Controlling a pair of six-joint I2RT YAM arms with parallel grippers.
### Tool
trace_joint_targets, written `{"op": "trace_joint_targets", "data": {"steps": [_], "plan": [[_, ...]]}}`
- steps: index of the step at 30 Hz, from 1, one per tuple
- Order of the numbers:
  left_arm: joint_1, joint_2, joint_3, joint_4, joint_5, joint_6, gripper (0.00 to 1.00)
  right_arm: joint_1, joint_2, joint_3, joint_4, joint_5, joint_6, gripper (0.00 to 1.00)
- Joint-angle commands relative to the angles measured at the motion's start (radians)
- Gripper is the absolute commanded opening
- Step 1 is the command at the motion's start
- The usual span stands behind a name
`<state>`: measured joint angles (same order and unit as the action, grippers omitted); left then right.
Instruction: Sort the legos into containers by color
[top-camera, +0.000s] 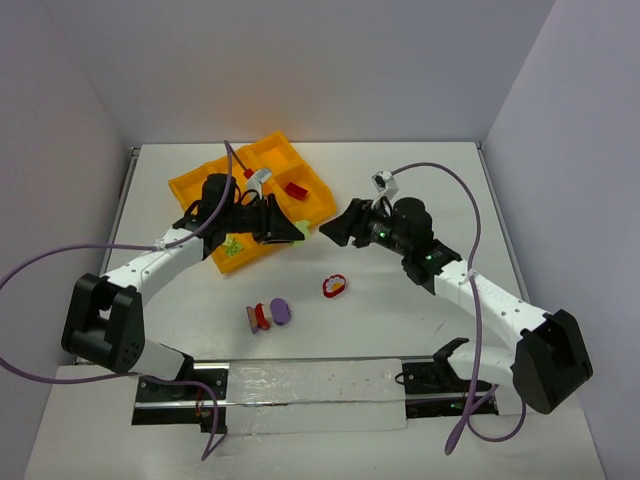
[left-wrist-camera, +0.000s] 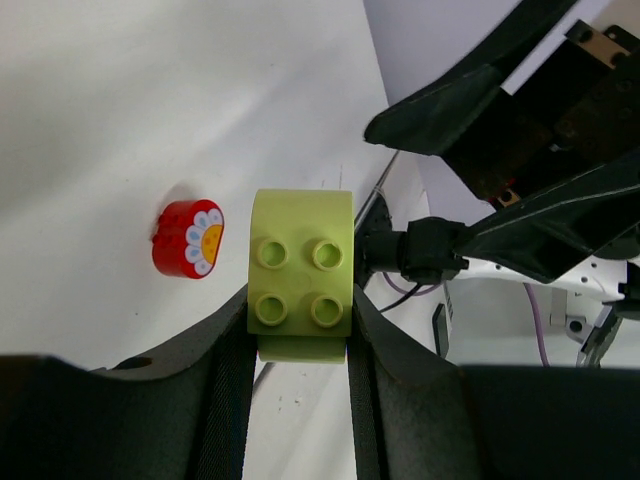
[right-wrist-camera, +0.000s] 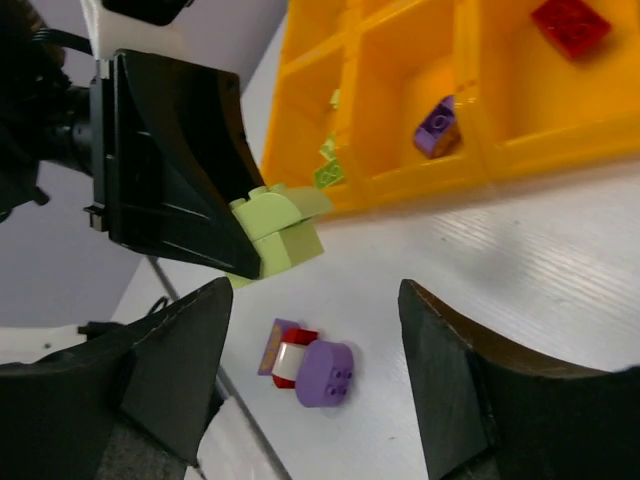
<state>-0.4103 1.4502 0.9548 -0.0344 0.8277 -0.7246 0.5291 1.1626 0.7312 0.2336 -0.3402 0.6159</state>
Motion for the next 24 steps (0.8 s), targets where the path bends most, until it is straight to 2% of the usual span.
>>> {"op": "trace_joint_targets", "data": {"steps": [1, 5, 10, 16, 24], "plan": [[0.005, -0.036, -0.016, 0.117, 0.090, 0.003, 0.00, -0.011, 0.063, 0.037, 0.142, -0.116, 0.062, 0.80], [0.004, -0.046, -0.032, 0.160, 0.114, -0.008, 0.00, -0.012, 0.135, 0.075, 0.193, -0.195, 0.115, 0.82], [0.004, -0.065, -0.031, 0.159, 0.123, -0.001, 0.00, -0.016, 0.201, 0.078, 0.301, -0.269, 0.195, 0.78], [0.004, -0.076, -0.039, 0.166, 0.139, 0.002, 0.00, -0.017, 0.287, 0.086, 0.430, -0.341, 0.281, 0.66], [0.003, -0.077, -0.051, 0.189, 0.151, -0.008, 0.00, -0.017, 0.337, 0.082, 0.590, -0.396, 0.365, 0.58]]}}
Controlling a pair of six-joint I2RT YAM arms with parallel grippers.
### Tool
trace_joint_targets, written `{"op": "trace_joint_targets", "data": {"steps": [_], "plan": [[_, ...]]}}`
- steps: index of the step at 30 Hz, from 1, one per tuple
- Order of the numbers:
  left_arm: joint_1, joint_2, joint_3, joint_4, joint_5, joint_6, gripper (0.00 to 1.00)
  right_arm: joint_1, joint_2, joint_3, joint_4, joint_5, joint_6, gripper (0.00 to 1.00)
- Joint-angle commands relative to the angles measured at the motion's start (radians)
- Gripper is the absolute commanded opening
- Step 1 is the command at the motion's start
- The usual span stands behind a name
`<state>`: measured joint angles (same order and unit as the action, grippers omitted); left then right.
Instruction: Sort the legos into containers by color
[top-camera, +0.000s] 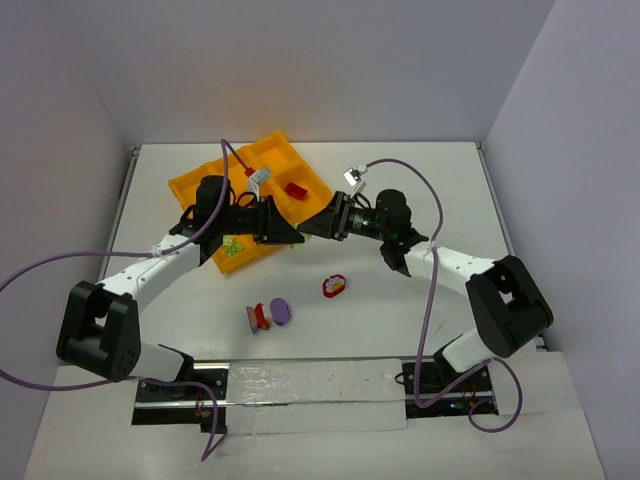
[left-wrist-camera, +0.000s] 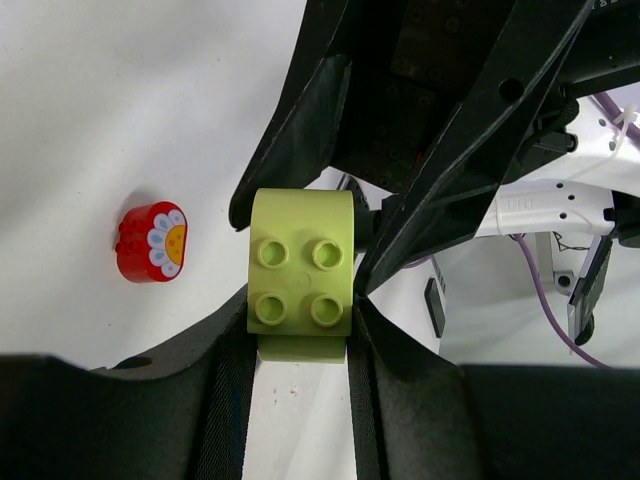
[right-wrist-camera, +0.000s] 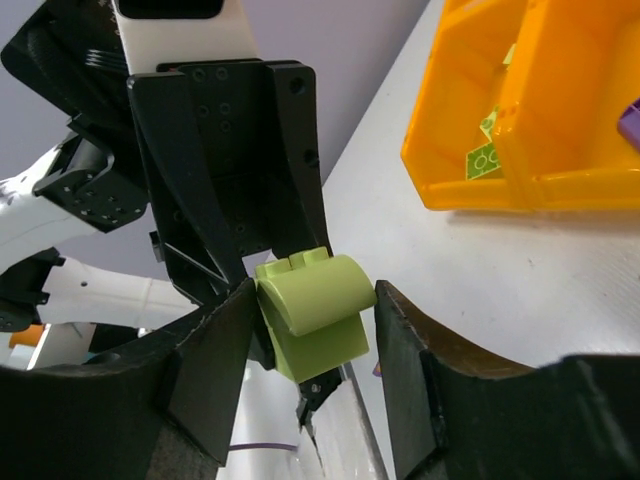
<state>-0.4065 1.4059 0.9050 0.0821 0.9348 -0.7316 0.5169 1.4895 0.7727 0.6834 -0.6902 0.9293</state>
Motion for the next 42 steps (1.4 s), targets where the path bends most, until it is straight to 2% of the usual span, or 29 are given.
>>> {"op": "trace_joint_targets", "data": {"steps": [1, 5, 10, 12, 13, 14, 15, 17, 24, 29, 39, 42], "plan": [[-0.002, -0.033, 0.001, 0.072, 0.048, 0.000, 0.00, -0.004, 0.012, 0.039, 0.150, -0.050, 0.055, 0.57], [-0.002, -0.029, 0.005, 0.083, 0.059, -0.009, 0.00, -0.005, 0.031, 0.042, 0.195, -0.075, 0.076, 0.58], [-0.008, -0.017, 0.010, 0.105, 0.074, -0.021, 0.00, -0.005, 0.053, 0.031, 0.261, -0.074, 0.109, 0.47], [-0.012, -0.015, 0.015, 0.101, 0.074, -0.019, 0.00, -0.005, 0.062, 0.030, 0.279, -0.074, 0.123, 0.36], [-0.014, -0.012, 0.017, 0.100, 0.072, -0.018, 0.00, -0.005, 0.063, 0.026, 0.286, -0.071, 0.127, 0.21], [-0.015, -0.012, 0.017, 0.103, 0.072, -0.018, 0.00, -0.003, 0.063, 0.025, 0.288, -0.066, 0.129, 0.18], [-0.017, -0.009, 0.017, 0.103, 0.074, -0.018, 0.00, -0.004, 0.063, 0.021, 0.288, -0.057, 0.130, 0.08], [-0.024, -0.003, 0.025, 0.088, 0.073, -0.007, 0.00, -0.006, 0.061, 0.012, 0.285, -0.033, 0.140, 0.00], [-0.046, 0.038, 0.023, 0.100, 0.044, -0.023, 0.00, -0.008, 0.069, -0.019, 0.234, 0.141, 0.227, 0.00], [-0.061, 0.047, 0.019, 0.107, 0.032, -0.029, 0.00, -0.007, 0.042, 0.002, 0.148, 0.255, 0.221, 0.00], [-0.064, 0.052, 0.044, 0.063, 0.018, -0.002, 0.00, -0.007, -0.010, -0.011, 0.101, 0.280, 0.169, 0.00], [-0.064, 0.050, 0.040, 0.077, 0.022, -0.011, 0.08, -0.008, -0.017, -0.032, 0.116, 0.271, 0.174, 0.00]]}}
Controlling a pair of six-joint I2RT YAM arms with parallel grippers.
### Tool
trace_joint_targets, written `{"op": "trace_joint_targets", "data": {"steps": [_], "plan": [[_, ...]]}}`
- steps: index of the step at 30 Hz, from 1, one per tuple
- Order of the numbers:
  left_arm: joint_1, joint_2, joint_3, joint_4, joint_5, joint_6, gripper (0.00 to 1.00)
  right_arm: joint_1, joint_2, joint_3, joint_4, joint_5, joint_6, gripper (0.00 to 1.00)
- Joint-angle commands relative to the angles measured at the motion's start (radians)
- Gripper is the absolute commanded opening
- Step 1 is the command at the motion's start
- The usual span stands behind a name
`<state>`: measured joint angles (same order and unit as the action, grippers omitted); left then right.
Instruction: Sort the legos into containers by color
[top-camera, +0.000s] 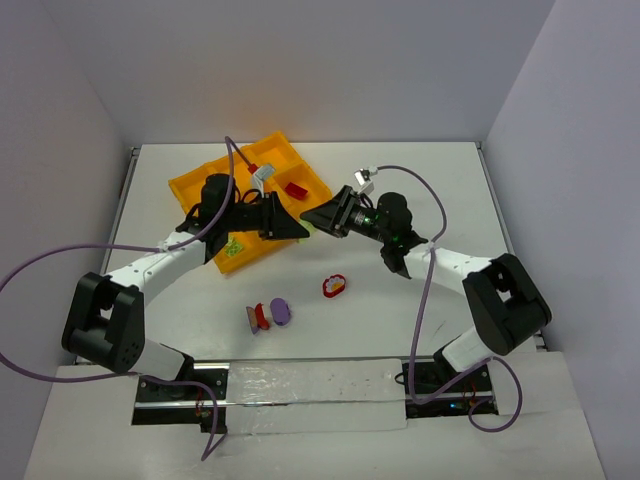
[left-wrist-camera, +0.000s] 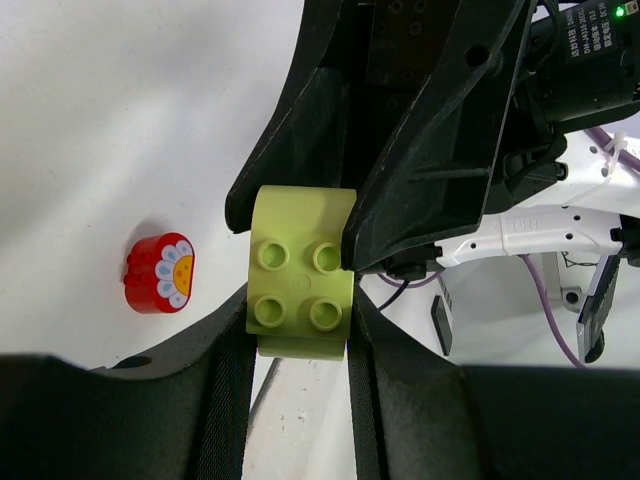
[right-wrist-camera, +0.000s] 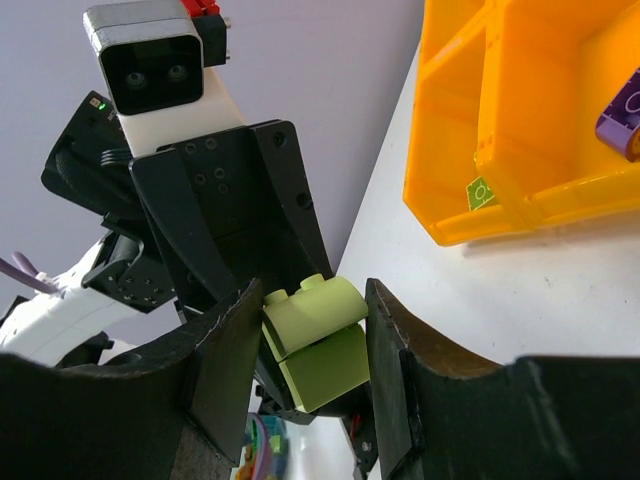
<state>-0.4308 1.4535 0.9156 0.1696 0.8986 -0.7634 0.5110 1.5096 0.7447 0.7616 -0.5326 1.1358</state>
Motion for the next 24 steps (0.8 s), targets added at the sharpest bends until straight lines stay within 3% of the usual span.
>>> {"op": "trace_joint_targets", "data": {"steps": [1, 4, 6, 10, 14, 18, 24], "plan": [[-0.040, 0.000, 0.028, -0.004, 0.061, 0.019, 0.10, -0.002, -0.040, -0.012, 0.045, 0.111, -0.032, 0.00], [-0.040, 0.002, 0.046, -0.022, 0.059, 0.033, 0.13, 0.000, -0.052, -0.033, 0.053, 0.103, -0.036, 0.00], [-0.040, 0.014, 0.067, -0.044, 0.053, 0.046, 0.23, -0.002, -0.062, -0.042, 0.051, 0.100, -0.039, 0.00], [-0.039, 0.042, 0.083, -0.052, 0.057, 0.052, 0.31, 0.000, -0.069, -0.051, 0.051, 0.100, -0.042, 0.00], [-0.039, 0.067, 0.094, -0.036, 0.062, 0.040, 0.57, -0.002, -0.068, -0.054, 0.051, 0.098, -0.041, 0.00], [-0.039, 0.089, 0.110, -0.024, 0.075, 0.033, 0.76, 0.000, -0.064, -0.057, 0.051, 0.100, -0.042, 0.00], [-0.039, 0.110, 0.122, -0.027, 0.081, 0.039, 0.81, -0.002, -0.050, -0.061, 0.050, 0.104, -0.040, 0.00]]}}
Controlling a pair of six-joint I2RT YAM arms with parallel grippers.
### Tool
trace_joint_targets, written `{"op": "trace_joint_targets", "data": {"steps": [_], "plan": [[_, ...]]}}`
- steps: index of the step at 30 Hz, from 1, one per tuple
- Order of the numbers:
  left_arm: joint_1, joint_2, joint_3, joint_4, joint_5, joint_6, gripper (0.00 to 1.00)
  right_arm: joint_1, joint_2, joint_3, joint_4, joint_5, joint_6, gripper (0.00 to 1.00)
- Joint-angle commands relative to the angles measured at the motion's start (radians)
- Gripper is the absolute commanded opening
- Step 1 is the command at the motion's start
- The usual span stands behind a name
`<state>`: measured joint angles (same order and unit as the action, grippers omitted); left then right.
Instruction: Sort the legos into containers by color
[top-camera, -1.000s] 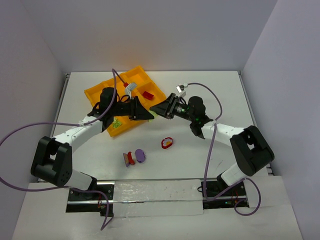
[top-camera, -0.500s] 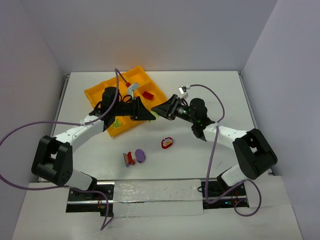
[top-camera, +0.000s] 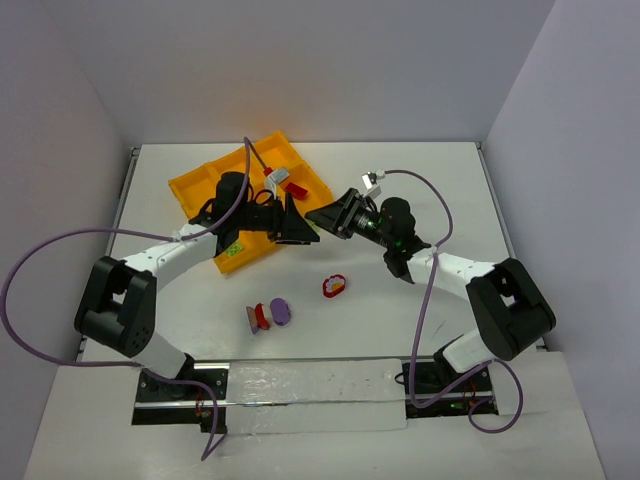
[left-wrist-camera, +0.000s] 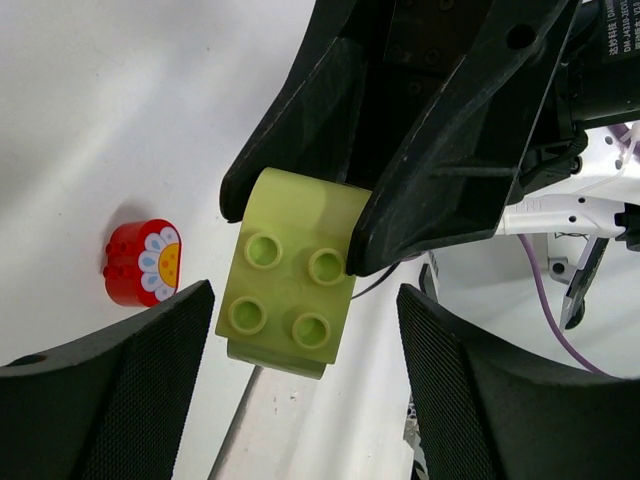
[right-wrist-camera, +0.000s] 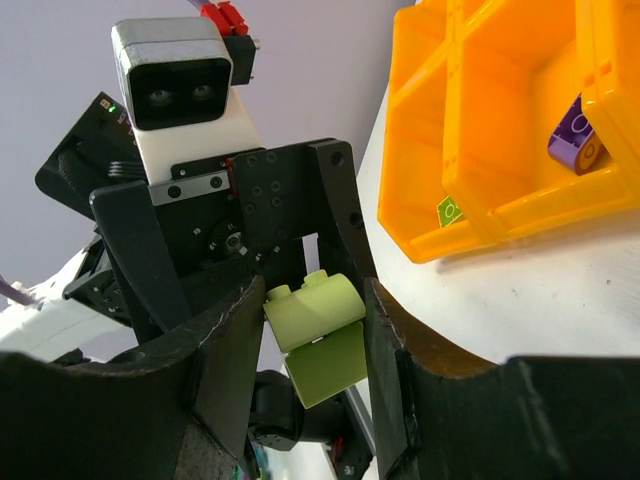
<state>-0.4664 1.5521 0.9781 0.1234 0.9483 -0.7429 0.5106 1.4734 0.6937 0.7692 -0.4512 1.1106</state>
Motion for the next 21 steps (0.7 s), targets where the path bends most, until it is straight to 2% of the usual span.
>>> {"op": "trace_joint_targets", "data": {"steps": [1, 7, 12, 21], "plan": [[-0.003, 0.016, 0.062, 0.012, 0.029, 0.023, 0.83, -0.001, -0.012, -0.012, 0.040, 0.027, -0.014, 0.00], [0.002, -0.013, 0.035, -0.018, 0.008, 0.053, 0.84, -0.012, -0.014, -0.014, 0.000, 0.048, -0.021, 0.00], [0.017, -0.057, -0.023, 0.068, -0.012, 0.012, 0.80, -0.017, -0.018, -0.013, -0.008, 0.052, -0.022, 0.00], [0.023, -0.092, -0.190, 0.440, -0.026, -0.198, 0.78, -0.020, -0.029, -0.009, -0.006, 0.057, -0.005, 0.00]]}}
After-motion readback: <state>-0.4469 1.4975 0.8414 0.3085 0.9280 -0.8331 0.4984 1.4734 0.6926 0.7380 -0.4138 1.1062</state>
